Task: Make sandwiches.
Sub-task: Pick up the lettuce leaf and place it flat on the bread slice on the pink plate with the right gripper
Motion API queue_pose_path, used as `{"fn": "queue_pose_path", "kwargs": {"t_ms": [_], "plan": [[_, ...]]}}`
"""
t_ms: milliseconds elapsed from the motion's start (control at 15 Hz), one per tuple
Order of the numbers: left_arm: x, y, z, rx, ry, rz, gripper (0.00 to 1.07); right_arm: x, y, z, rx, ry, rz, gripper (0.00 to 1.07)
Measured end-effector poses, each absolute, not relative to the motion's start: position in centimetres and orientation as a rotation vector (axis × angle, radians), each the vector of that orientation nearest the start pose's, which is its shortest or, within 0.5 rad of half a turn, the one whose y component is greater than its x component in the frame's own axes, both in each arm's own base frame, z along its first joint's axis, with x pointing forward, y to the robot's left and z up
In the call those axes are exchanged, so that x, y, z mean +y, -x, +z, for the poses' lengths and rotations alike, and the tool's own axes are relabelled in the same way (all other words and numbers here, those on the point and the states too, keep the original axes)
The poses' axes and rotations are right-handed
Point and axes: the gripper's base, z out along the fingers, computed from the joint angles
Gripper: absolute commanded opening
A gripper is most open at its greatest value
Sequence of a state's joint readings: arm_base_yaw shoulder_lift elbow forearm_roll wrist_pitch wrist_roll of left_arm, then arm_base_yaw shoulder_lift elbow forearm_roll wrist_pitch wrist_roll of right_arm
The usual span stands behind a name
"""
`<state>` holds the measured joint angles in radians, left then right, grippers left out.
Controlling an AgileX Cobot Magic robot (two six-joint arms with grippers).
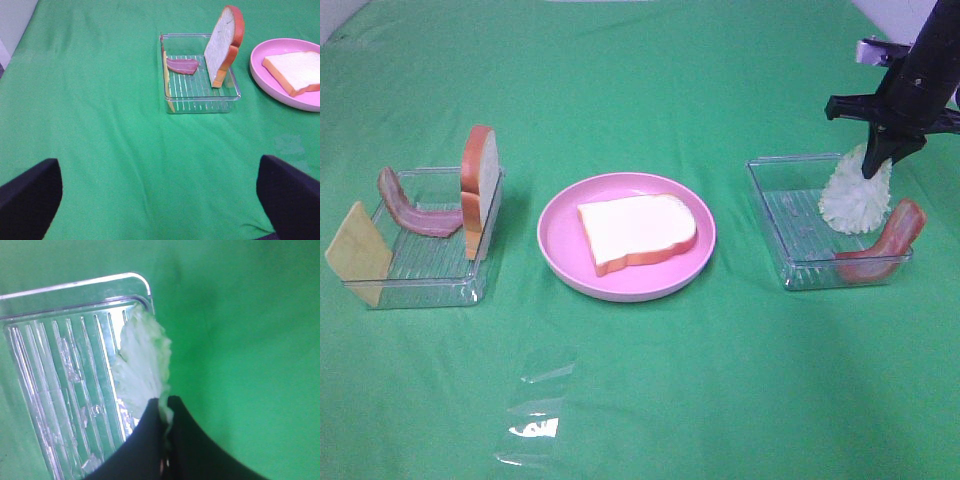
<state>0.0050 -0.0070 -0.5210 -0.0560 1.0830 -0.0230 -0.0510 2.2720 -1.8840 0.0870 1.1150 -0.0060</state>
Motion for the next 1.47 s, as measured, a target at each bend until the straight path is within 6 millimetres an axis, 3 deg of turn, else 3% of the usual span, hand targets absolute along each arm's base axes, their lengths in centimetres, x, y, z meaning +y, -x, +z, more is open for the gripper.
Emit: {"fn": "queue_pose_path", "kwargs": {"t_ms": [333, 600, 933, 1133, 1333, 1400, 1467], "plan": [[-0.5, 0.9, 28.1, 2.038, 0.024, -0.078, 0.98, -1.7, -46.9, 17.4, 2.996, -0.114, 0.118, 0.0], [-0.5, 0.9, 28.1, 2.038, 0.024, -0.078, 0.98, -0.6, -46.0, 22.6, 2.891, -0.11, 0.264, 0.0], [-0.5, 0.9, 28.1, 2.038, 0.024, -0.078, 0.98, -0.1, -44.5, 26.9, 2.825, -0.088, 0.295, 0.0], [-0.5, 0.9, 28.1, 2.038, 0.024, -0.079, 0.98, 3.0, -43.0, 30.2, 2.777, 0.025, 0.307, 0.0], [-0.5, 0.9, 28.1, 2.038, 0.024, -0.079, 0.98, 6.4, -42.0, 31.5, 2.754, 0.142, 0.324, 0.0], [-0.5, 0.9, 28.1, 2.038, 0.024, -0.079, 0.98, 8.1, -41.7, 31.5, 2.753, 0.2, 0.336, 0.0], [-0.5, 0.9, 28.1, 2.038, 0.024, -0.079, 0.98, 11.5, -40.9, 31.5, 2.75, 0.312, 0.355, 0.0]]}}
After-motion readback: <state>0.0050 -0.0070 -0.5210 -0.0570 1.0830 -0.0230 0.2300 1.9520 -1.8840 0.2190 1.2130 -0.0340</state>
